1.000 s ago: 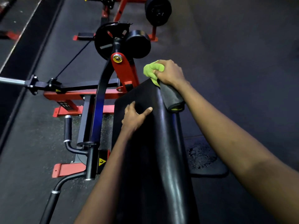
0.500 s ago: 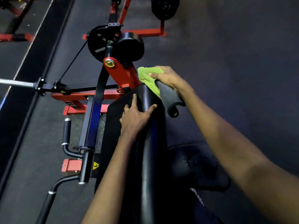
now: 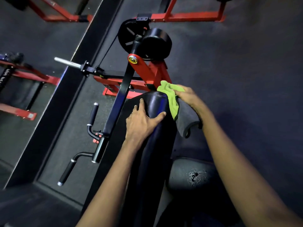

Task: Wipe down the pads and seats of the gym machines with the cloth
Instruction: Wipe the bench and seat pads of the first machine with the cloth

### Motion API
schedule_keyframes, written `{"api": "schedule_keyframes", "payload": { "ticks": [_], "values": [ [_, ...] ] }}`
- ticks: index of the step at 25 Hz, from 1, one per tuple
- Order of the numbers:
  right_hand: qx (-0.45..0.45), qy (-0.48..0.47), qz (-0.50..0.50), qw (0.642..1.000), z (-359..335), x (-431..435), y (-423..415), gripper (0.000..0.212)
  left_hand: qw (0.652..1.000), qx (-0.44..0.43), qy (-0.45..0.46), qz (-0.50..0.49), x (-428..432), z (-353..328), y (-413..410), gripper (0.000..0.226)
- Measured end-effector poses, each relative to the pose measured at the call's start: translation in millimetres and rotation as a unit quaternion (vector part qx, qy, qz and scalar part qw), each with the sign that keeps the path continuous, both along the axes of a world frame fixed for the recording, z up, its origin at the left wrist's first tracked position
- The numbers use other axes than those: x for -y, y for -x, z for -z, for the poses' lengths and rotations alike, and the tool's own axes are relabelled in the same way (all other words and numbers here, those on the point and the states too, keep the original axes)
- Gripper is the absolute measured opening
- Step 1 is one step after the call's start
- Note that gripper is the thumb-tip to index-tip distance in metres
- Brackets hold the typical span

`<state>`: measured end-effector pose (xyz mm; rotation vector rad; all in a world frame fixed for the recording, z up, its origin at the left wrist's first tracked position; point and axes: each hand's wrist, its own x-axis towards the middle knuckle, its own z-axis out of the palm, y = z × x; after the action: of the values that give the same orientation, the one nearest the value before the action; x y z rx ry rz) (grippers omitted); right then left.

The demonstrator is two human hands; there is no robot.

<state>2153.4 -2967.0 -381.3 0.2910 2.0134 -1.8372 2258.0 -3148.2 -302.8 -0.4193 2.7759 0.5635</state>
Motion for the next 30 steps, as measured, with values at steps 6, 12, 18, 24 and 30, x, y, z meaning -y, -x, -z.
{"api": "schedule_keyframes", "payload": {
  "ticks": [6, 12, 18, 24, 30],
  "values": [
    [-0.096, 0.013, 0.044, 0.994, -11.2, 7.0, -21.3, 0.008, 1.0, -0.017, 0.016, 0.013, -4.3, 3.0, 1.5, 0.111],
    [-0.117, -0.025, 0.177, 0.977, 26.0, 11.6, -52.4, 0.019, 0.999, -0.028, 0.024, 0.002, -6.5, 6.2, 2.2, 0.111],
    [-0.122, 0.056, 0.185, 0.973, 26.5, 17.6, -54.5, 0.023, 0.998, -0.04, 0.042, -0.032, -12.2, 9.4, 3.9, 0.109],
    [-0.071, 0.023, 0.232, 0.97, 88.8, 8.4, -75.1, 0.046, 0.997, -0.043, 0.031, -0.05, -18.4, 6.7, 6.2, 0.111],
    [-0.098, 0.062, 0.313, 0.943, 46.9, 25.2, -87.3, 0.03, 0.994, -0.068, 0.038, -0.071, -22.4, 10.1, 3.1, 0.104]
  ]
}}
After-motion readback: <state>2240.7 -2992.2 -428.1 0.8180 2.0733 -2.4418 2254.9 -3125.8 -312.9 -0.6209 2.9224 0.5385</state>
